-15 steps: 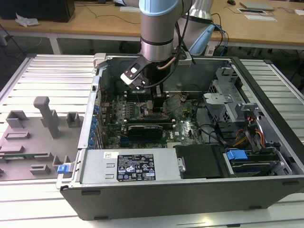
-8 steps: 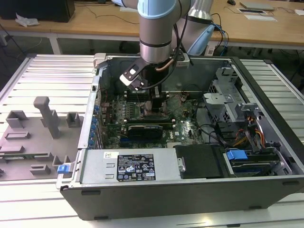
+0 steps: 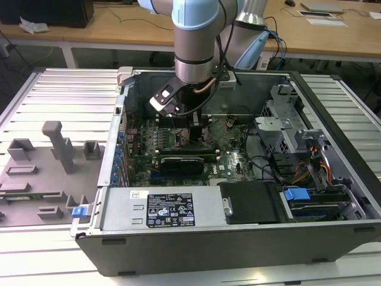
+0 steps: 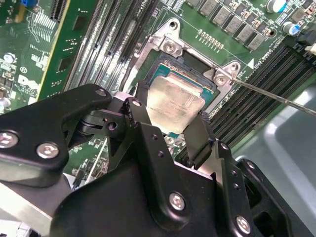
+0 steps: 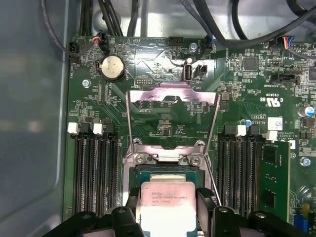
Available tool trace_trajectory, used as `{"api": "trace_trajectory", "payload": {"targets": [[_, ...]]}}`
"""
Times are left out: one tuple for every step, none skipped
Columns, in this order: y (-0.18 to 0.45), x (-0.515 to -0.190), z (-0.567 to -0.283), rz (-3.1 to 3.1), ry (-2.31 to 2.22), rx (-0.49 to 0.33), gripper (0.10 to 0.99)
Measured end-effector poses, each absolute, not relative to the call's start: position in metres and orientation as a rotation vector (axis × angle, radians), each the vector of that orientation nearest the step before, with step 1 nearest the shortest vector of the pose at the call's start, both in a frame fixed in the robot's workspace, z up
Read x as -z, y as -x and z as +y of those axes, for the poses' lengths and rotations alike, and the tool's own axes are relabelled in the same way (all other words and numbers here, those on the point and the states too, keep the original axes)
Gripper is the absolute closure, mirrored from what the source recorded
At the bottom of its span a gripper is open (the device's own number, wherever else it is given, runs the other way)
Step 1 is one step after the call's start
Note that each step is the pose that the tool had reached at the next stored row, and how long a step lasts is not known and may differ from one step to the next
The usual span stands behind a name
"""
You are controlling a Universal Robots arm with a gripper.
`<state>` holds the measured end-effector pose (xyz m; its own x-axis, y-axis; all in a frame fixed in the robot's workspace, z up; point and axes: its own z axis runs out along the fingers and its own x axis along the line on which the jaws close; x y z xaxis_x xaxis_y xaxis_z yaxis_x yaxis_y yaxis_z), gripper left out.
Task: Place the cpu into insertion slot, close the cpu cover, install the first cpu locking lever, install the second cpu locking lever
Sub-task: 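Place the cpu into insertion slot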
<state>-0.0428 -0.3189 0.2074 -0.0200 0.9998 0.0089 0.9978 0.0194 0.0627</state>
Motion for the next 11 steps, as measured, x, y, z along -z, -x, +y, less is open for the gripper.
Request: {"api": "trace_trajectory", "payload": {"targets": [[0.0429, -0.2067, -0.3188, 2.214, -2.174, -0.079, 0.545], [0.043, -0.2058, -0.3187, 2.213, -2.175, -0.079, 0.545], [0.0431, -0.2051, -0.3187, 2.211, -2.177, -0.079, 0.545], [0.0432, -0.2043, -0.3186, 2.21, -2.178, -0.079, 0.545], [0.0432, -0.2037, -0.3186, 2.208, -2.18, -0.079, 0.545], [0.0433, -0.203, -0.3186, 2.206, -2.182, -0.079, 0.545], [0.0433, -0.2025, -0.3186, 2.205, -2.183, -0.079, 0.545], [0.0433, -0.202, -0.3186, 2.203, -2.184, -0.079, 0.545], [0.0433, -0.2014, -0.3186, 2.202, -2.186, -0.079, 0.545], [0.0434, -0.2009, -0.3185, 2.201, -2.186, -0.079, 0.545], [0.0434, -0.2005, -0.3185, 2.201, -2.187, -0.078, 0.545]]}}
